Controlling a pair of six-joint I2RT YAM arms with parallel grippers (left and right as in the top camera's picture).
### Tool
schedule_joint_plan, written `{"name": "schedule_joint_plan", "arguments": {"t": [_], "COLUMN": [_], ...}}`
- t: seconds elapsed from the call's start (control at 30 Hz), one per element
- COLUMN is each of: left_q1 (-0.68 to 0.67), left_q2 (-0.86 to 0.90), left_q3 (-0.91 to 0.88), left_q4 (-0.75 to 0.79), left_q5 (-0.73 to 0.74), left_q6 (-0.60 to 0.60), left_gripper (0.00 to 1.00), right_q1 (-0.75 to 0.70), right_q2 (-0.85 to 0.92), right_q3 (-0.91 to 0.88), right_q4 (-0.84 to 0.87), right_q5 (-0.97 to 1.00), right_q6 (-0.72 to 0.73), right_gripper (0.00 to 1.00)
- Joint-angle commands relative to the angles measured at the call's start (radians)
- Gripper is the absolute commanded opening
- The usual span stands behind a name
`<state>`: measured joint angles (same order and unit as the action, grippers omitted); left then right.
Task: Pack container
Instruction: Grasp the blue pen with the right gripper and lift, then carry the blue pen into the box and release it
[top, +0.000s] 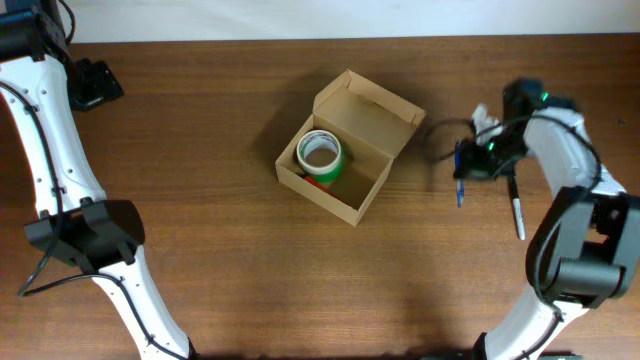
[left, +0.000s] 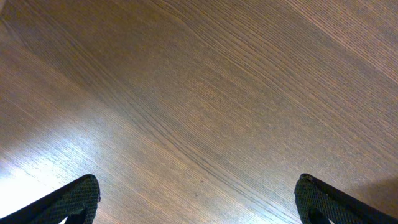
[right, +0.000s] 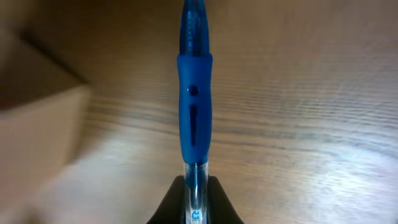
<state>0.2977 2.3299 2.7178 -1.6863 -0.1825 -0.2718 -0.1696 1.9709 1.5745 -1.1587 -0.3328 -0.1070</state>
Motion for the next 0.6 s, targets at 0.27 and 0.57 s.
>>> {"name": "schedule_joint_plan", "arguments": {"t": [0.27, 0.57], "left_q1": [0.006, 0.006], "left_q2": [-0.017, -0.017], "left_q3": [-0.002, -0.002], "left_q4": [-0.001, -0.001], "left_q5": [0.003, 0.003], "left_q6": [0.012, 0.012], "left_gripper": [1.00, 1.00], "right_q1": [0.212, 0.534], "right_q2": [-0.104, -0.051], "right_q3": [0.676, 0.771], "right_q4": [-0.282, -0.255], "right_q5": [0.151, 0.344], "right_q6": [0.006, -0.068], "right_gripper": [0.04, 0.04]}}
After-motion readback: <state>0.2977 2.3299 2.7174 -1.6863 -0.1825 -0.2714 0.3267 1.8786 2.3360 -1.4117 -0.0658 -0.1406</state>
